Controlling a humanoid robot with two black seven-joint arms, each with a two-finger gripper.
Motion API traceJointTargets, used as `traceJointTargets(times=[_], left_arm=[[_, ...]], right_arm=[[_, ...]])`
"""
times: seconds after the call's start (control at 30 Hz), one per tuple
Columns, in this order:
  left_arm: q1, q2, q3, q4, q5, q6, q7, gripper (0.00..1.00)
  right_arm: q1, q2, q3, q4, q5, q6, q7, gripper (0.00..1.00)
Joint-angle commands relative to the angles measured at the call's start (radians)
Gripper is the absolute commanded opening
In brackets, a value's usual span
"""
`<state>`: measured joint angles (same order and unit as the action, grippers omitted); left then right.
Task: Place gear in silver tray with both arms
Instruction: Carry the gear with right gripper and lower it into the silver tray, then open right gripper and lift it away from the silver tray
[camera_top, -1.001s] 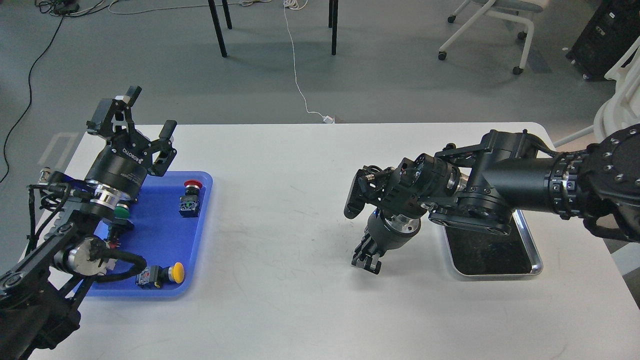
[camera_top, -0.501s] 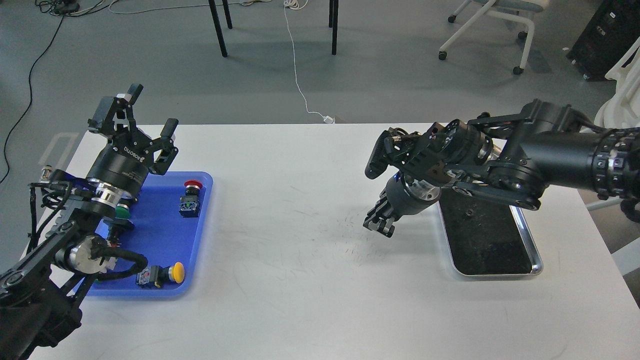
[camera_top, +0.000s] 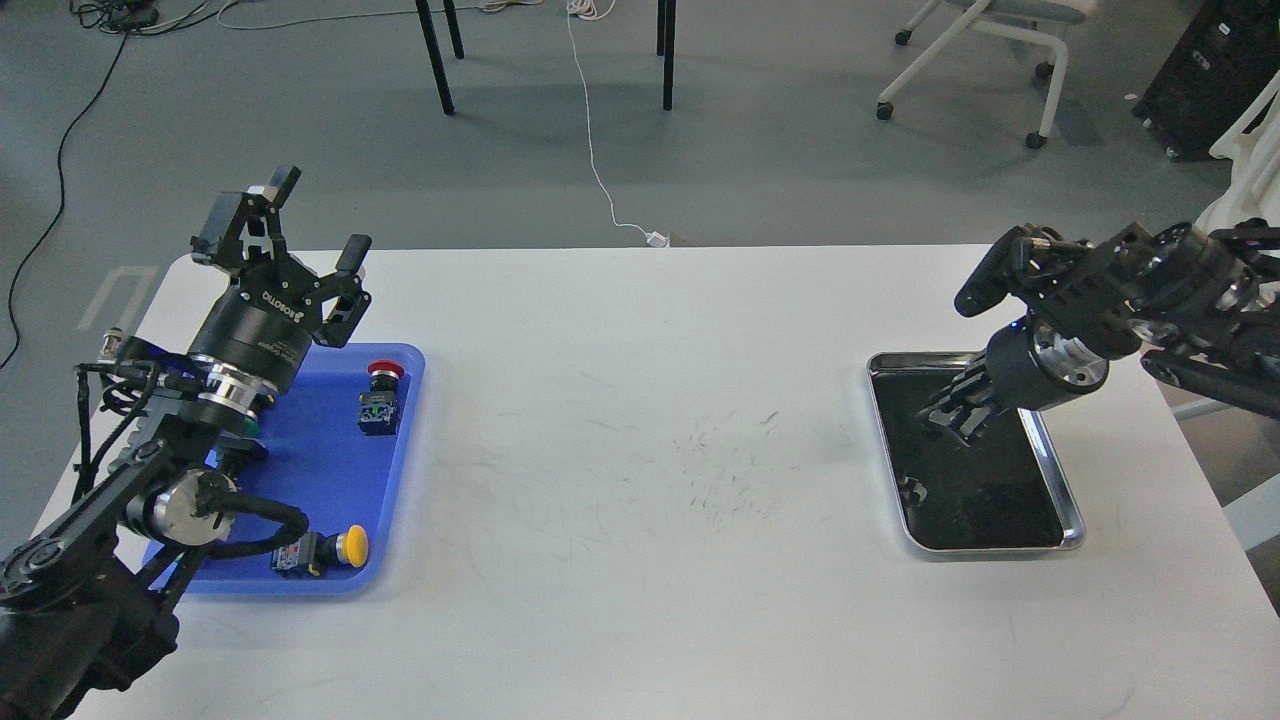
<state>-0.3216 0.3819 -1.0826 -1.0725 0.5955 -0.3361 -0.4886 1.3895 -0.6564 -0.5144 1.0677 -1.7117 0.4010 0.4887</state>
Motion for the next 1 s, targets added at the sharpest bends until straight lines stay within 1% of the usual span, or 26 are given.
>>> traceJointTargets(times=[0.0, 0.53, 0.63, 0.7, 0.77, 0.83, 0.9, 0.93, 0.97], left_arm=[[-0.001, -0.004, -0.002, 0.000, 0.001, 0.000, 0.000, 0.98], [-0.001, -0.008, 0.001, 0.000, 0.001, 0.000, 0.000, 0.98], [-0.001, -0.009, 0.001, 0.000, 0.003, 0.000, 0.000, 0.98], [-0.001, -0.009, 0.001, 0.000, 0.003, 0.000, 0.000, 0.98], [0.001, -0.008, 0.003, 0.000, 0.003, 0.000, 0.000, 0.98], [0.001, -0.006, 0.003, 0.000, 0.003, 0.000, 0.000, 0.98], [0.002, -0.006, 0.001, 0.000, 0.003, 0.000, 0.000, 0.98], [0.003, -0.006, 0.001, 0.000, 0.003, 0.000, 0.000, 0.98], [0.003, -0.006, 0.001, 0.000, 0.003, 0.000, 0.000, 0.98]], right_arm=[[-0.041, -0.042, 0.001, 0.005, -0.016, -0.016, 0.000, 0.16], [-0.095, -0.045, -0.003, 0.023, -0.052, -0.025, 0.000, 0.21], [-0.095, -0.046, -0.003, 0.023, -0.054, -0.025, 0.000, 0.22], [-0.098, -0.048, -0.003, 0.020, -0.054, -0.025, 0.000, 0.25], [-0.102, -0.048, -0.003, 0.020, -0.054, -0.025, 0.000, 0.31], [-0.106, -0.052, 0.000, 0.020, -0.054, -0.025, 0.000, 0.46], [-0.106, -0.055, 0.002, 0.020, -0.052, -0.025, 0.000, 0.57], [-0.106, -0.055, 0.004, 0.020, -0.052, -0.025, 0.000, 0.65], [-0.106, -0.057, 0.010, 0.020, -0.052, -0.027, 0.000, 0.75]])
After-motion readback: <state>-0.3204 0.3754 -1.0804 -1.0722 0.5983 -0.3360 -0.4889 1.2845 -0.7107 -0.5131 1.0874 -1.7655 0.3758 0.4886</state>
